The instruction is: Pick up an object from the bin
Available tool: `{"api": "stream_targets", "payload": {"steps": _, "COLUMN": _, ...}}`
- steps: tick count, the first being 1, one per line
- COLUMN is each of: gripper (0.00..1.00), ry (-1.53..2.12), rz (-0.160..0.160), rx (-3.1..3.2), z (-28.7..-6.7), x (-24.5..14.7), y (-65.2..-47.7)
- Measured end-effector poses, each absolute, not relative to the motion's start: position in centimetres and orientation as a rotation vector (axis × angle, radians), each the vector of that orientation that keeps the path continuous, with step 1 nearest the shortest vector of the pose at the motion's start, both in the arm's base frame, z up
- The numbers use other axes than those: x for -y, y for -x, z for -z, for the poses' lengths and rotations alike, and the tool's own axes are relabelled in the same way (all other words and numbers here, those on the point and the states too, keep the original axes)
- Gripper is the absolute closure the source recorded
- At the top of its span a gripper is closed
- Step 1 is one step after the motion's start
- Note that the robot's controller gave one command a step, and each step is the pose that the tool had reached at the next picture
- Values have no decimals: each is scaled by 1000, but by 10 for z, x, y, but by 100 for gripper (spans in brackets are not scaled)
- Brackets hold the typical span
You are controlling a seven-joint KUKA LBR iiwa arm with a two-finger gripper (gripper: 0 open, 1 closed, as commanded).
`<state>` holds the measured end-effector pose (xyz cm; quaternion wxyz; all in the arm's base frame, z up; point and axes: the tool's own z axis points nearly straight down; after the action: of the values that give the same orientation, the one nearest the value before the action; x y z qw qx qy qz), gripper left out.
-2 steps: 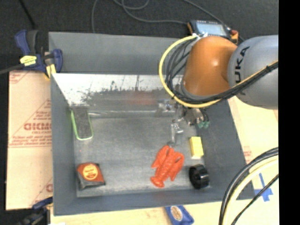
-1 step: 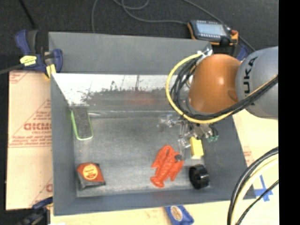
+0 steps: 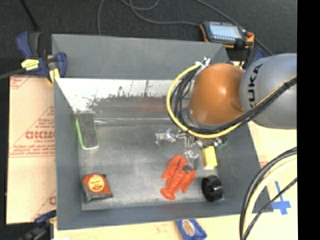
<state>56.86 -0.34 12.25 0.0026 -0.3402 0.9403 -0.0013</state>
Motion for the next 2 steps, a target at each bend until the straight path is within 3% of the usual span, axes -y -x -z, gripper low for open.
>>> {"api": "stream_targets", "payload": {"steps": 1, "gripper": 0, "ry": 1099, "rz": 0, "rx": -2938, "z": -81, "x": 12, "y": -537}}
{"api": "stream_targets", "payload": {"steps": 2, "gripper": 100, "ry": 1356, "rz": 1, "rx": -2830, "z": -72, "x": 45, "y": -545}}
